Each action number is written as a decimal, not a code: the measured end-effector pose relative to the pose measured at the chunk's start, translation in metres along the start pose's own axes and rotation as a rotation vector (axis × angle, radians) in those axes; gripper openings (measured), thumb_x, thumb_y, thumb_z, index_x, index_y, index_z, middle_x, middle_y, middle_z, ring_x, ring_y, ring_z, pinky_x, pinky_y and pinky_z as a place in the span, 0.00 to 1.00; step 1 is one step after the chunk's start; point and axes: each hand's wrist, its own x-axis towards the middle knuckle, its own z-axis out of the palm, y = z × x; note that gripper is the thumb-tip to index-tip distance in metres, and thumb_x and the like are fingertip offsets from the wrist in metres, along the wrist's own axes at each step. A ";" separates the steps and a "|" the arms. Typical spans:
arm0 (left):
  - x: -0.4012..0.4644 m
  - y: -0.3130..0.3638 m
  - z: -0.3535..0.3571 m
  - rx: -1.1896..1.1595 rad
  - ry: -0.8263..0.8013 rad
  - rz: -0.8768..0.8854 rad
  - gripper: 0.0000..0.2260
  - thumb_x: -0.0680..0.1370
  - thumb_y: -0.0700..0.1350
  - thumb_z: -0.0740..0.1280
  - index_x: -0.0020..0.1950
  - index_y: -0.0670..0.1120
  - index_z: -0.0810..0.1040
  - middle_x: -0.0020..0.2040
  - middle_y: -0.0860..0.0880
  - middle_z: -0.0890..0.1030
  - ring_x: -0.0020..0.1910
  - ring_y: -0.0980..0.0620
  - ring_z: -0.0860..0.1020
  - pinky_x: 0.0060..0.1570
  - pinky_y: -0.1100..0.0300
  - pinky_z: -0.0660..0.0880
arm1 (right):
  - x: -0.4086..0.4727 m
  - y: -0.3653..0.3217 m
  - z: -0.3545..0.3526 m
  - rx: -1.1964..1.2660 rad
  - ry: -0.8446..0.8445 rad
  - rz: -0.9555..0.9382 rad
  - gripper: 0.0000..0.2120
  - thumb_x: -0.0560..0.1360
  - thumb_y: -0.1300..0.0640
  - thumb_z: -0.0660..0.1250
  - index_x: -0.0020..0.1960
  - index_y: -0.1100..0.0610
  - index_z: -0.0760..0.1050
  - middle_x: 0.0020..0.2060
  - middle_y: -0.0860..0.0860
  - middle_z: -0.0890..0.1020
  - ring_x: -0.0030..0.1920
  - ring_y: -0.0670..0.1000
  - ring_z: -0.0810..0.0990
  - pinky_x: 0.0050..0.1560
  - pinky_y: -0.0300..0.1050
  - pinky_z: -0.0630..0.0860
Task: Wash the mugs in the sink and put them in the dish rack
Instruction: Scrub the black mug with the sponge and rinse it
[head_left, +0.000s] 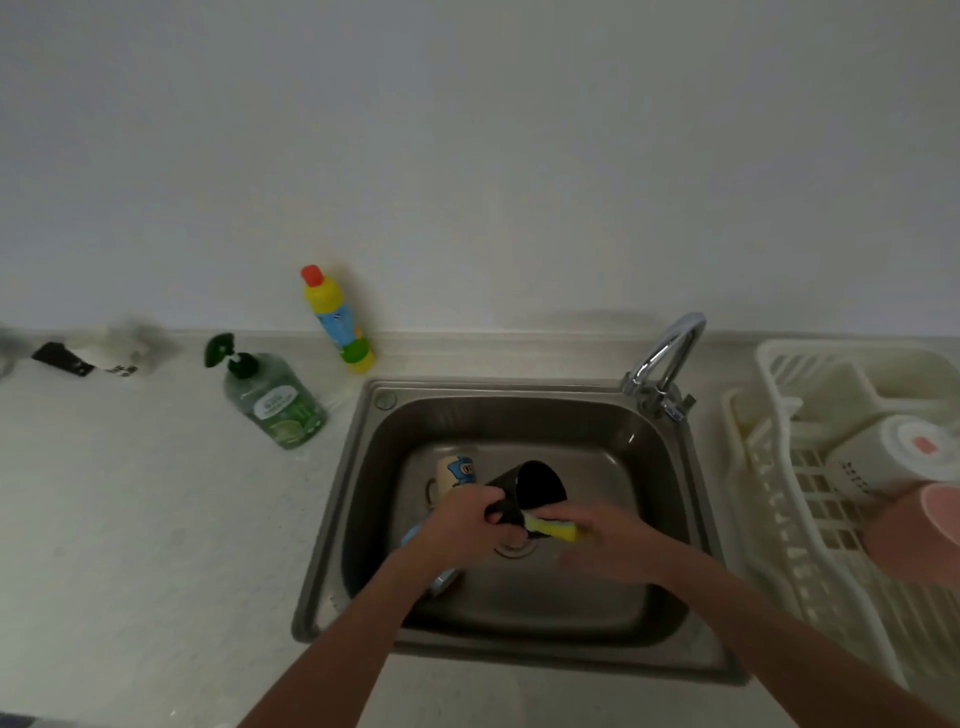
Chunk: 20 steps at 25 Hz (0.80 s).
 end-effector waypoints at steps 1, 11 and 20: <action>-0.006 0.002 -0.006 0.019 0.004 0.017 0.10 0.74 0.49 0.74 0.38 0.51 0.73 0.35 0.56 0.75 0.34 0.62 0.72 0.36 0.68 0.69 | 0.001 -0.009 0.003 -0.083 -0.009 -0.022 0.28 0.73 0.56 0.73 0.71 0.44 0.70 0.61 0.36 0.73 0.58 0.32 0.70 0.59 0.27 0.66; -0.026 -0.007 -0.033 0.087 0.055 0.169 0.19 0.73 0.49 0.74 0.33 0.49 0.66 0.30 0.57 0.69 0.29 0.62 0.68 0.33 0.69 0.66 | 0.009 -0.063 0.020 0.617 0.061 -0.009 0.09 0.78 0.62 0.68 0.57 0.56 0.81 0.47 0.51 0.84 0.48 0.47 0.81 0.52 0.46 0.76; -0.026 -0.022 -0.059 0.205 -0.055 0.357 0.20 0.74 0.52 0.74 0.33 0.50 0.64 0.30 0.55 0.69 0.28 0.60 0.67 0.31 0.69 0.63 | 0.002 -0.088 0.026 -0.059 0.043 0.042 0.12 0.77 0.61 0.63 0.58 0.54 0.79 0.60 0.53 0.79 0.63 0.51 0.76 0.67 0.59 0.68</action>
